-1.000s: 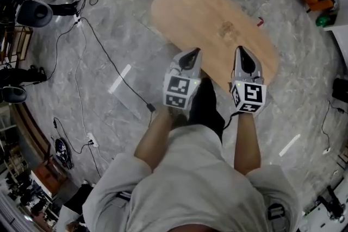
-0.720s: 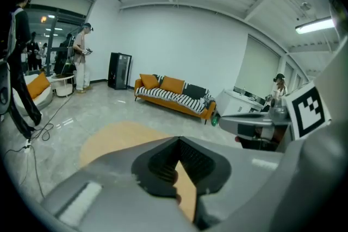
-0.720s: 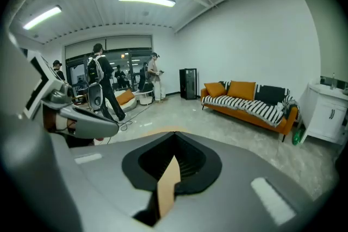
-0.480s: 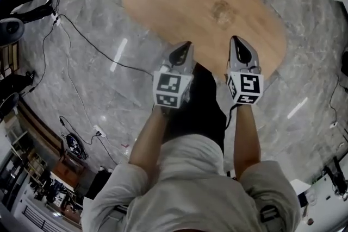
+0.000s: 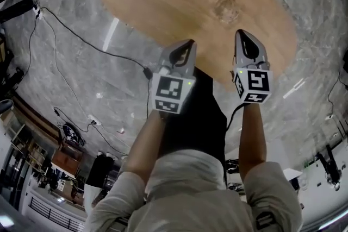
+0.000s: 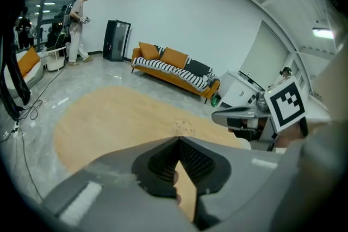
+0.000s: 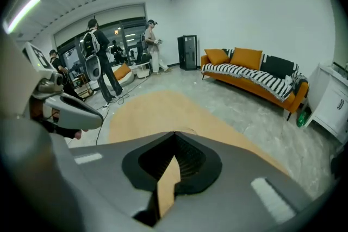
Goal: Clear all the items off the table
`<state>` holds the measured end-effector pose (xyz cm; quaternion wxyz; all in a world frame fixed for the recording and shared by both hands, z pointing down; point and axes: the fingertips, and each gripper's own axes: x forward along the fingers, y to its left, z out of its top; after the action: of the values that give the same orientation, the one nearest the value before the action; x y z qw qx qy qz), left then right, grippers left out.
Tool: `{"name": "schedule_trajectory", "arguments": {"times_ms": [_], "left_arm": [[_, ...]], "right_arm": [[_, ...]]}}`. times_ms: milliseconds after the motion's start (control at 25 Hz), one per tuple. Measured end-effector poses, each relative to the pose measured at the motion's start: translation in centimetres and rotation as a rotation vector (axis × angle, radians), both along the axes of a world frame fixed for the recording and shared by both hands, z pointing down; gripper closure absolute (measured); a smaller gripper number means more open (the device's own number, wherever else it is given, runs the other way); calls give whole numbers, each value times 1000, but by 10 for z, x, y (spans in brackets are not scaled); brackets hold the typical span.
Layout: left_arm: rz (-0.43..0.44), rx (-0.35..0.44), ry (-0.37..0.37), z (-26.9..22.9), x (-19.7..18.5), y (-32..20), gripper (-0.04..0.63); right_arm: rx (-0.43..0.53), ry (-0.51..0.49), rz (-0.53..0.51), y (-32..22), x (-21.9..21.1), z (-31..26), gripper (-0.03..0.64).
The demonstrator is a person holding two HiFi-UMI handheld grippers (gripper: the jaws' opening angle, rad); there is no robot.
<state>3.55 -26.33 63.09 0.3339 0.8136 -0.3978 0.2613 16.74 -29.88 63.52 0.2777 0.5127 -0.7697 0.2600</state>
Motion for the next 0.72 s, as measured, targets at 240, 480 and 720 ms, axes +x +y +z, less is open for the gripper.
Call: {"name": "schedule_trajectory", "arguments": {"times_ms": [240, 480, 720], "left_arm": [[-20, -72, 6, 48, -3, -19, 574], [-81, -121, 22, 82, -2, -34, 575], [-82, -125, 5, 93, 26, -44, 575]], "right_arm": [[-113, 45, -19, -21, 1, 47, 611], [-181, 118, -62, -29, 4, 76, 611], [-208, 153, -99, -48, 21, 86, 611]]}}
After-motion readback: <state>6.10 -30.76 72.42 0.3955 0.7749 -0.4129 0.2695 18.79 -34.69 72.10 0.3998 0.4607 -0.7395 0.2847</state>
